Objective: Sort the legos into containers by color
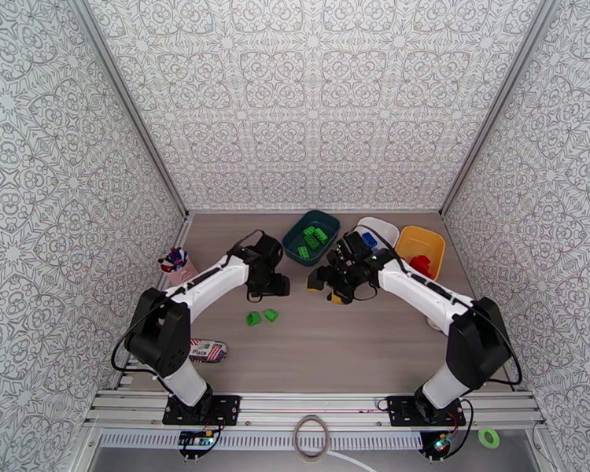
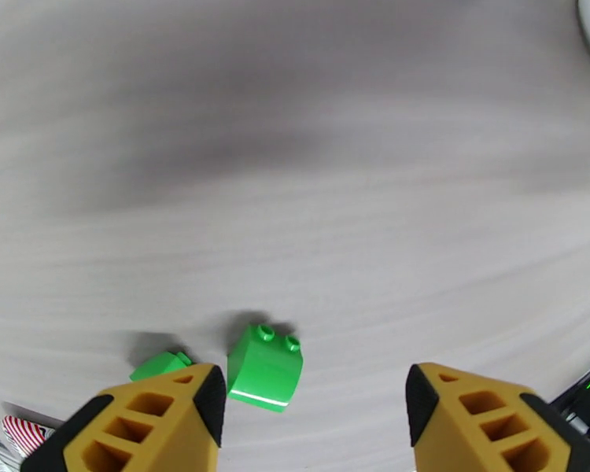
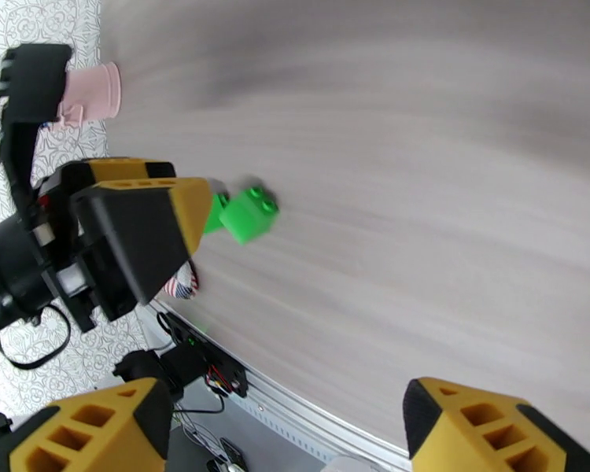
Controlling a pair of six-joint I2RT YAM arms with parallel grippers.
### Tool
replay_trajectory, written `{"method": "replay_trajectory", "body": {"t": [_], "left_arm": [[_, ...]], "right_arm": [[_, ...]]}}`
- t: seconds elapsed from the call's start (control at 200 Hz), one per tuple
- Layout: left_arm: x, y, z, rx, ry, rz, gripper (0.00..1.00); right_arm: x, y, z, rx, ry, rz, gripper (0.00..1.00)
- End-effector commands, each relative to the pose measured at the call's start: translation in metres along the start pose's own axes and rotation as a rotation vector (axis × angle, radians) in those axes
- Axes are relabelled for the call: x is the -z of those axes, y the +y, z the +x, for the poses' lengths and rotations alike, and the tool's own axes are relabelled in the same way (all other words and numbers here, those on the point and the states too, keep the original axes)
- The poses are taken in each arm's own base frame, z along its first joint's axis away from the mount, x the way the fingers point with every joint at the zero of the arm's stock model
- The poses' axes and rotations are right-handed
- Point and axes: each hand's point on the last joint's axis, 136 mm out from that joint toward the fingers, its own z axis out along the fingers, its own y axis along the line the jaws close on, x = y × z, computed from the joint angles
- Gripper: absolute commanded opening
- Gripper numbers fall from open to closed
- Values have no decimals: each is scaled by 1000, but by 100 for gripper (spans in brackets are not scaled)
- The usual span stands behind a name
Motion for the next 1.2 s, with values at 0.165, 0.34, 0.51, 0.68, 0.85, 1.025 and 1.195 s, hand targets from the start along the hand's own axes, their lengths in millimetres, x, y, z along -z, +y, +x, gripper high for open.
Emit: {"method": "replay_trajectory", "body": {"t": [0.165,0.34,0.51,0.68,0.85,1.025,1.195], "left_arm": [[-45,9,36,-108,141,-101,65],[-53,5,51,-146,171,-130,63],[-55,2,66,-146,181,-150,58],[-53,7,77,-110,185,-189,57],[-49,7,77,-63,164,-189,54],[-42,-4,70,-54,140,-170,51],[-39,-11,67,-45,130,-157,45]], "right_arm": [[16,-11,14,-15,-52,5,82],[19,-15,19,-25,-62,6,82],[20,-17,21,-29,-68,3,82],[18,-18,22,-35,-67,-4,82],[17,-18,21,-35,-65,-8,82],[16,-18,22,-31,-59,-9,82],[13,-19,22,-28,-52,-9,82]]}}
